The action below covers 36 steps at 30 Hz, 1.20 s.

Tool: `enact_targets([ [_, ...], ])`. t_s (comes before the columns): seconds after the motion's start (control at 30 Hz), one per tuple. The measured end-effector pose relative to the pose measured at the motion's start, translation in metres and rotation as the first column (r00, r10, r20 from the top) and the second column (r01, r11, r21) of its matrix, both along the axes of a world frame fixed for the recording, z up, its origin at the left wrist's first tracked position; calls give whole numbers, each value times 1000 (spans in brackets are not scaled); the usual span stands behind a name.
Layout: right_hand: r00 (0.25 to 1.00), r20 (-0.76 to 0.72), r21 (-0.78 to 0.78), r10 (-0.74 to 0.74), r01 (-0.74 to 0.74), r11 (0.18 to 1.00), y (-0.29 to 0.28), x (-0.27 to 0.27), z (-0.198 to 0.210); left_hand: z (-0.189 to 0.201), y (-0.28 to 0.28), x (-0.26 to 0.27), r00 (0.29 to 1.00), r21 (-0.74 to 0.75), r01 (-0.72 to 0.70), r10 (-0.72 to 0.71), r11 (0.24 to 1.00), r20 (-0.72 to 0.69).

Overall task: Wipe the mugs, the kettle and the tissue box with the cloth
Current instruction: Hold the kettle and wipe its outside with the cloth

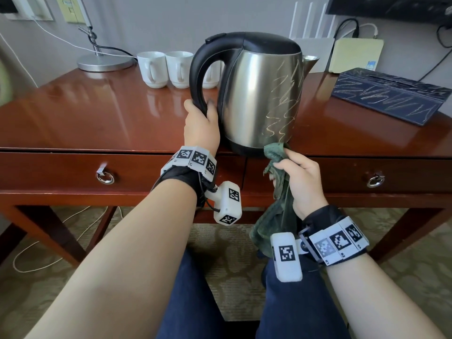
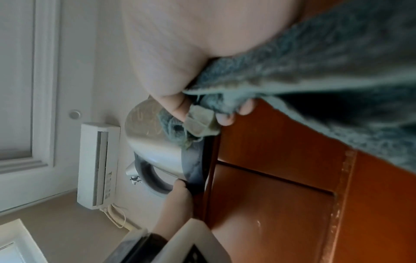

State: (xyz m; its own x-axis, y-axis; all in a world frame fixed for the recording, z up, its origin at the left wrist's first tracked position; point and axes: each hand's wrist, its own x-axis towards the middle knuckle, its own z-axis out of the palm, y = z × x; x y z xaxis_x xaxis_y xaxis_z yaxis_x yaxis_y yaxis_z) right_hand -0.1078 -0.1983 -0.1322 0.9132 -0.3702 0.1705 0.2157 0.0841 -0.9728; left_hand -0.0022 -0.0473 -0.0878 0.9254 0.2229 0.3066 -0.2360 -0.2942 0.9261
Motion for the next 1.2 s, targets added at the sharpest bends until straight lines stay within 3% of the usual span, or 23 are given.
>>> enact_targets([
  [0.13,1000,16,77,-2,1,997,3,5,0,-1,0,1,1000,-3,6,-6,1000,8],
  [0.3,996,5,-197,93,-90,976,17,8,4,-2,1,2,999,-18,14,-14,1000,30],
  [0.43,986,-23,-228,163,-164,960,20,8,8,-2,1,1,999,-18,23,-22,1000,39],
  [0.57,995,-37,-182,95,-100,978,7,4,7,-3,2,1,998,-26,28,-27,999,49],
  [0.67,999,-34,-57,30,-32,998,0,0,3,-3,1,2,998,-22,31,-30,999,51],
  [0.77,999,31,6,-37,37,999,2,-6,4,-3,2,2,998,-23,33,-32,999,54],
  [0.83,991,117,-39,-59,64,997,8,-9,6,-3,2,2,998,-24,35,-33,999,59],
  [0.9,968,237,-196,-82,130,972,18,-11,5,-3,2,3,998,-21,39,-38,999,59],
  [0.93,943,321,-335,-87,199,921,21,-10,3,-2,2,3,997,-23,43,-42,999,58],
  [0.97,911,407,-496,-69,284,820,23,-8,-1,-2,2,3,998,-26,46,-44,999,54],
  [1.03,886,463,-778,23,395,488,24,-2,-10,-1,2,2,998,-25,45,-44,999,43],
  [1.1,895,444,-883,33,431,187,24,2,-15,-2,2,2,998,-22,47,-46,999,41],
  [1.13,900,436,-894,3,433,113,25,2,-14,-2,2,3,998,-20,49,-48,999,42],
  [1.2,904,422,-902,-77,427,70,25,2,-14,-2,2,3,998,-17,45,-44,999,36],
])
